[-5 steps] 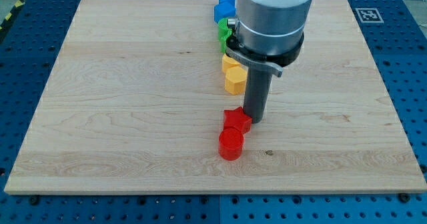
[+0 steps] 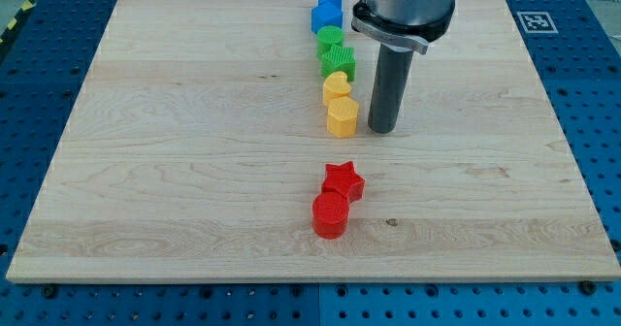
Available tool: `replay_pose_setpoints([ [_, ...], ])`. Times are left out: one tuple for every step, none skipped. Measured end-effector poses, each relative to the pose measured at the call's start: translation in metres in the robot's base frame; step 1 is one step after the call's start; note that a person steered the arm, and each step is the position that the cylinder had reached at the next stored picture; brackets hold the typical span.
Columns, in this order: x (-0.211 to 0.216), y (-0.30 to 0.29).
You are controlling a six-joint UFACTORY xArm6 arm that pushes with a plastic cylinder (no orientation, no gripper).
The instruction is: Point your arm towards the green star
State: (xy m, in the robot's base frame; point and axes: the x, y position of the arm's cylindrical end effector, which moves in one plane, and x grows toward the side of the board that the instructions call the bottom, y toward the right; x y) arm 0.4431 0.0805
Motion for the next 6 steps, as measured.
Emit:
replay_pose_setpoints([
  [-0.007,0.000],
  [-0.020,0.000],
  [-0.051,0.001],
  [-0.077,0.001],
  [-0.080,-0.001],
  [-0.096,-0.017],
])
